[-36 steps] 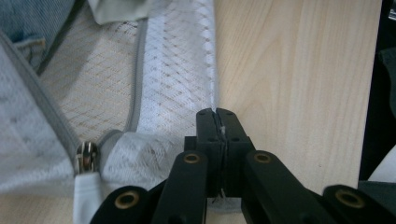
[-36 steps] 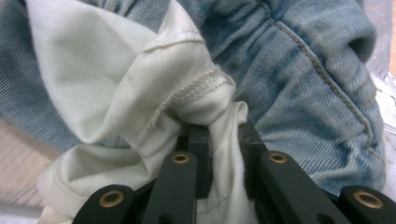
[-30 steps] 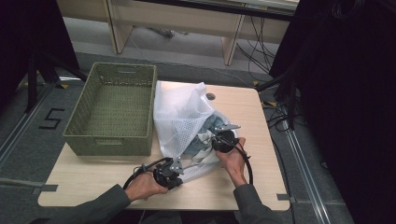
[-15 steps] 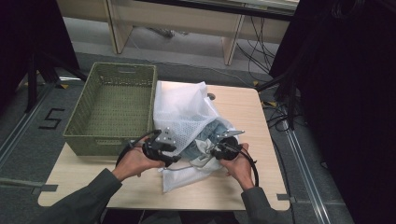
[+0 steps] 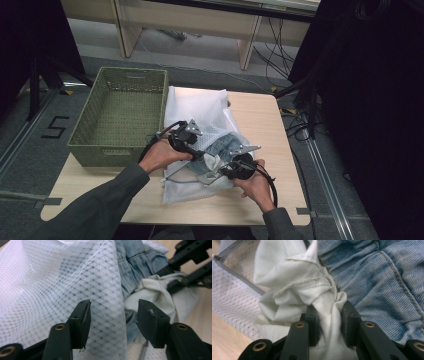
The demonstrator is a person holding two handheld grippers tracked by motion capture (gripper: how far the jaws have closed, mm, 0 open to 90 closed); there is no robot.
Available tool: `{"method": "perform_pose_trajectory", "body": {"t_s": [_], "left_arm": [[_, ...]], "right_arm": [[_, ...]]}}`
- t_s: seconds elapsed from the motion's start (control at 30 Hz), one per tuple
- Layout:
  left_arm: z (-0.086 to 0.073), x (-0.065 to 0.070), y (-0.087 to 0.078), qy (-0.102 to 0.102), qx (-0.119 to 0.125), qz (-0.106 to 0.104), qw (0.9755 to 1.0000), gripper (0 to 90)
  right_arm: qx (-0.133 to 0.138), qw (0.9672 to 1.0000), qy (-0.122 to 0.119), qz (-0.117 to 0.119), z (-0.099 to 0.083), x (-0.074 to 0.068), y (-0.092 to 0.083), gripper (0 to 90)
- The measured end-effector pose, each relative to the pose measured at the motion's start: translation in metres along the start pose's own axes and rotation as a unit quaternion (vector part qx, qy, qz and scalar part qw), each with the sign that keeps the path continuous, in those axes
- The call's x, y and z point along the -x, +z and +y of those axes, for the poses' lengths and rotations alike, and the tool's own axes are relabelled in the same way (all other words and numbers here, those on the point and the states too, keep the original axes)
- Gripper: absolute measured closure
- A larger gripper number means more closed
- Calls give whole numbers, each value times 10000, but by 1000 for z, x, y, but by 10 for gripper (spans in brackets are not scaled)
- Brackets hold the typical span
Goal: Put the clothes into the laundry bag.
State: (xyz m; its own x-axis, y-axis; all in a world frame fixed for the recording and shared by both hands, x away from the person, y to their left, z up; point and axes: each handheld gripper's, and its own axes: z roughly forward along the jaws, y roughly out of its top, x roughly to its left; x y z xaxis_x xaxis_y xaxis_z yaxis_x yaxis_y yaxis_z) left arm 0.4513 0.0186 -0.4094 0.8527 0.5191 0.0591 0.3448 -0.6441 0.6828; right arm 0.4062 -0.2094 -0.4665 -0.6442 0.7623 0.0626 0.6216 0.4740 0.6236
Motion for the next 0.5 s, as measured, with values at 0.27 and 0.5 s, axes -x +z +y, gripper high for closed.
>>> {"method": "perform_pose_trajectory", "body": {"t_s": [0.27,0.5], "left_arm": [[18,-1,26,141,-2,325,9994,573],[23,-7,20,226,115,341,9991,839]], "right_arm": [[34,9997,213,90,0,-4,2,653],[106,9997,160,124,4,-7,-5,546]]}}
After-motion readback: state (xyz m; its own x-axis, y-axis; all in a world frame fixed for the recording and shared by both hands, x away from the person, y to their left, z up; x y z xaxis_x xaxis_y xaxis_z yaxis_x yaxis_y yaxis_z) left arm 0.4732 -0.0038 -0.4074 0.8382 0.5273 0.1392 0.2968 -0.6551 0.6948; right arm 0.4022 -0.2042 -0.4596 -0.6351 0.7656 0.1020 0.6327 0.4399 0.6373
